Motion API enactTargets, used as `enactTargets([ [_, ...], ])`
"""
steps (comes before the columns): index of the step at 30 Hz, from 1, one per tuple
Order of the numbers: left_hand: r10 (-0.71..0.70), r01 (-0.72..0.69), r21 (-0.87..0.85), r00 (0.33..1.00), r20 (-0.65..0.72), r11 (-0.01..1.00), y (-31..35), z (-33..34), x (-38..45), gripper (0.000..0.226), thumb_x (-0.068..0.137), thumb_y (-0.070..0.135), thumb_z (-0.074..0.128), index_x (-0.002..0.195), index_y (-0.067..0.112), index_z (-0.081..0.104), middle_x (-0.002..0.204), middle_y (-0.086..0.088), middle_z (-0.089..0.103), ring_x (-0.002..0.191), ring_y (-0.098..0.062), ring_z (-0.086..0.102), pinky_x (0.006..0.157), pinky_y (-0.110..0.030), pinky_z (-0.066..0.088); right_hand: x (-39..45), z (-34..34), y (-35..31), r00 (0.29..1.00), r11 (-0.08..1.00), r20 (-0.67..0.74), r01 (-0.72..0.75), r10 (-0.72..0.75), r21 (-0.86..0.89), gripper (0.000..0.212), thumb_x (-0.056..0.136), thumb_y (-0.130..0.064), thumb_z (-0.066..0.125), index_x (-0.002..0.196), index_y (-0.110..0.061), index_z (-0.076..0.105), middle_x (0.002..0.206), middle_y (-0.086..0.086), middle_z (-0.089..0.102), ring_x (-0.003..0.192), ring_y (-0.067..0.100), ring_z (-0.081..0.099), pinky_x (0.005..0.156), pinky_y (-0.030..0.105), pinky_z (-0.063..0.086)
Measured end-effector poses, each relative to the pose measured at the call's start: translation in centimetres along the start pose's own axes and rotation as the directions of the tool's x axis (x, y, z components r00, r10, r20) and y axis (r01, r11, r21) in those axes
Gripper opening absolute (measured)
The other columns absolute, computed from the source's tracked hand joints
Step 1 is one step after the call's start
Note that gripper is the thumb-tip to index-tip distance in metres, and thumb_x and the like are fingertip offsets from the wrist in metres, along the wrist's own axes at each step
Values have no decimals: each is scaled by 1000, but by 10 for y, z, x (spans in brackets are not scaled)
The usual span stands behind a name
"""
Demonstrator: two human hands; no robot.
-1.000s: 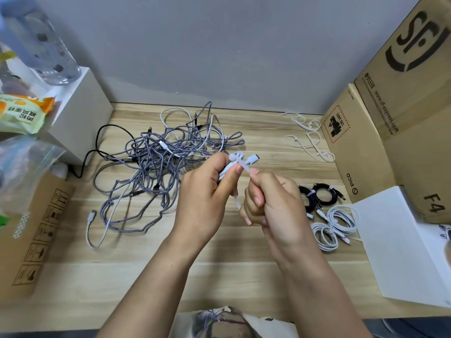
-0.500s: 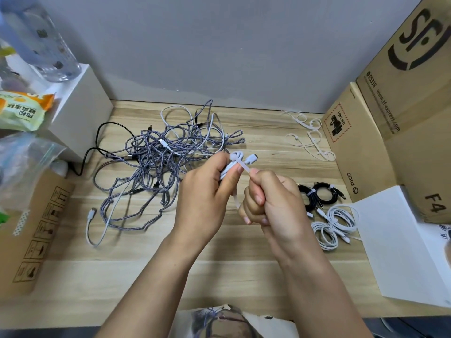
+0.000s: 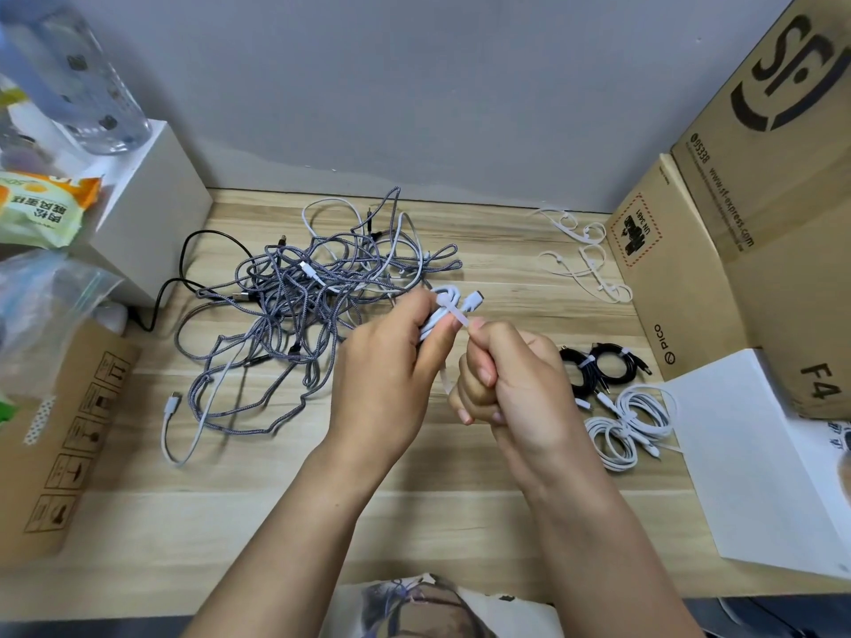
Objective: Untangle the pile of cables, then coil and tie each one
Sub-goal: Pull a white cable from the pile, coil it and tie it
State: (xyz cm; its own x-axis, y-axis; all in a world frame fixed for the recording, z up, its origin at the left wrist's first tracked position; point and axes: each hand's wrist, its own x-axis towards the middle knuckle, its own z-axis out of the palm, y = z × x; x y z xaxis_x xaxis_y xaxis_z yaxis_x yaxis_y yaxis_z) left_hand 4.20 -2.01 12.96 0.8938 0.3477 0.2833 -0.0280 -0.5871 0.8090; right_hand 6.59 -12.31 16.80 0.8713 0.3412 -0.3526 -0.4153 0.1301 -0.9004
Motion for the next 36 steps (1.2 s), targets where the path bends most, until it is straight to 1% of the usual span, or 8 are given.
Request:
enactTargets([
  [5,149,-161,233,986,67,959,2,-6,0,24,89,45,38,76,37,19,50,14,23,61,-14,22,47,-26,22,3,-2,2,999,1000,31,-16,15,27,51,95,-10,37,44,-16,32,35,-6,18,33,9,14,42,23,24],
  [9,232,-276,217,951,206,937,-9,-13,6,25,91,45,37,74,33,23,53,13,26,61,-8,24,50,-30,23,9,-11,7,995,998,93,-42,38,46,48,94,-24,46,47,-15,42,36,-5,22,33,10,19,46,25,32],
  [12,266,-328,153,908,325,932,-17,-21,11,24,92,47,35,77,27,35,56,14,35,61,-7,32,51,-29,30,9,-18,4,981,996,192,-5,22,-89,40,78,-36,54,43,-16,54,40,1,43,37,15,43,52,26,42],
  [16,247,-247,-47,900,359,968,-22,-26,15,36,92,55,34,84,24,50,62,9,49,60,-12,50,57,-39,46,8,-18,4,968,873,65,246,-241,-422,41,70,-48,71,46,-18,58,44,3,49,44,10,44,50,25,40],
  [19,224,-205,-91,906,358,975,-20,-25,15,57,91,64,28,87,17,59,67,7,51,62,-16,53,58,-42,47,14,-19,4,925,821,-48,310,-377,-480,33,67,-56,70,67,-23,64,67,20,58,56,20,46,57,38,45],
  [23,244,-214,-121,896,370,969,-18,-24,14,51,91,66,26,89,24,56,66,18,49,61,-8,49,58,-39,46,15,-22,-4,976,905,66,216,-207,-365,9,77,-27,73,75,-19,68,69,13,62,69,18,53,59,21,46],
  [27,248,-219,-119,892,377,968,-18,-25,13,47,90,67,24,88,29,53,65,22,49,60,-3,46,56,-33,42,17,-23,-7,989,975,122,108,-85,-196,12,82,-4,62,72,-11,61,54,-10,61,51,-3,55,48,5,39],
  [36,259,-234,-110,866,427,966,-22,-17,2,40,91,63,26,81,31,47,67,13,51,60,0,47,56,-32,43,63,-17,-5,998,991,59,23,-15,-131,23,93,-11,52,70,-17,55,54,-12,56,58,5,52,60,21,38],
])
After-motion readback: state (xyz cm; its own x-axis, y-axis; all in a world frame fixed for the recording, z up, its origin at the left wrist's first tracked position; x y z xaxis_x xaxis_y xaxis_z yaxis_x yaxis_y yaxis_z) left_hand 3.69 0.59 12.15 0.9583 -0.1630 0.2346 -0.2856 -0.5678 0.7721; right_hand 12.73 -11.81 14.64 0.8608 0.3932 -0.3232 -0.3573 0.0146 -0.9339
